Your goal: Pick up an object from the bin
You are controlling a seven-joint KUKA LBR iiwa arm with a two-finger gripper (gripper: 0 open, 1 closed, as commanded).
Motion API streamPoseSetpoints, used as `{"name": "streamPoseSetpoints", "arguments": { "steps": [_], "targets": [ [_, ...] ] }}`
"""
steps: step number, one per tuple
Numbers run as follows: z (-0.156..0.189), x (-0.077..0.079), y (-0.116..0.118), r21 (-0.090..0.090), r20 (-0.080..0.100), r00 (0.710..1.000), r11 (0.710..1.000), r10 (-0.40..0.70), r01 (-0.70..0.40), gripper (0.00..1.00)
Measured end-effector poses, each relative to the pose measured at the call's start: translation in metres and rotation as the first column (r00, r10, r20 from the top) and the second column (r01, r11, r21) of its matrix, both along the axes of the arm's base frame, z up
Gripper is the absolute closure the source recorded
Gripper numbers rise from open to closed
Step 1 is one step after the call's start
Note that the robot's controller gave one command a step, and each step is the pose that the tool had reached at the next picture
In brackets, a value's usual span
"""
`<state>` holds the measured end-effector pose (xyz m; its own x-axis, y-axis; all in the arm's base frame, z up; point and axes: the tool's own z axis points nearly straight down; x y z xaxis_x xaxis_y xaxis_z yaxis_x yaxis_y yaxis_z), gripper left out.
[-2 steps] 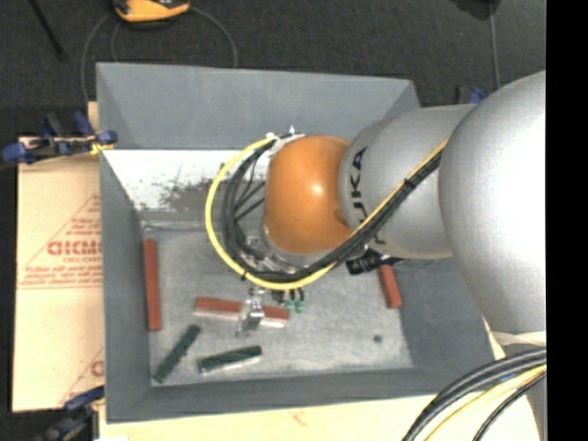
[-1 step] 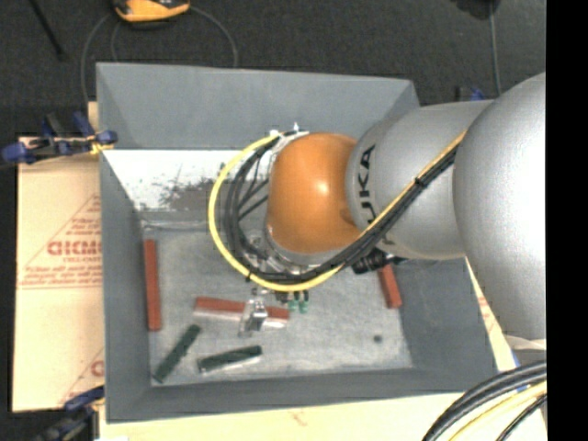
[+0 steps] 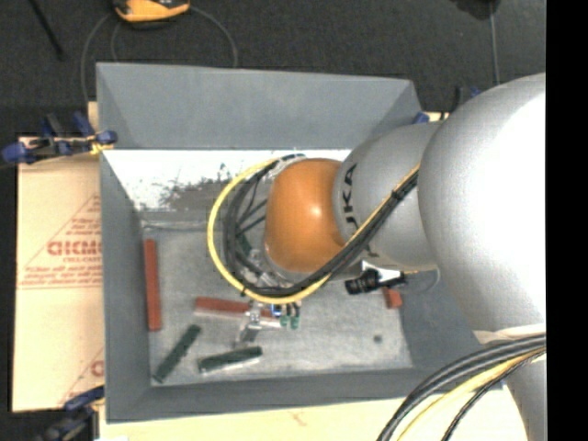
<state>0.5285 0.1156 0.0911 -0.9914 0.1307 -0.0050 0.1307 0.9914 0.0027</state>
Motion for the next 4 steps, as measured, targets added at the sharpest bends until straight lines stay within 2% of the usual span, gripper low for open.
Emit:
{"name": "streamPoseSetpoints", "arguments": {
  "steps": [1,4],
  "targets": [
    [-0.011,0.005,-0.001,0.006,-0.005,0.999,0.999,-0.043,0.043,1.0],
    [0.002,0.004,-0.002,0.001,-0.004,0.999,0.999,-0.042,0.042,1.0]
  ]
}}
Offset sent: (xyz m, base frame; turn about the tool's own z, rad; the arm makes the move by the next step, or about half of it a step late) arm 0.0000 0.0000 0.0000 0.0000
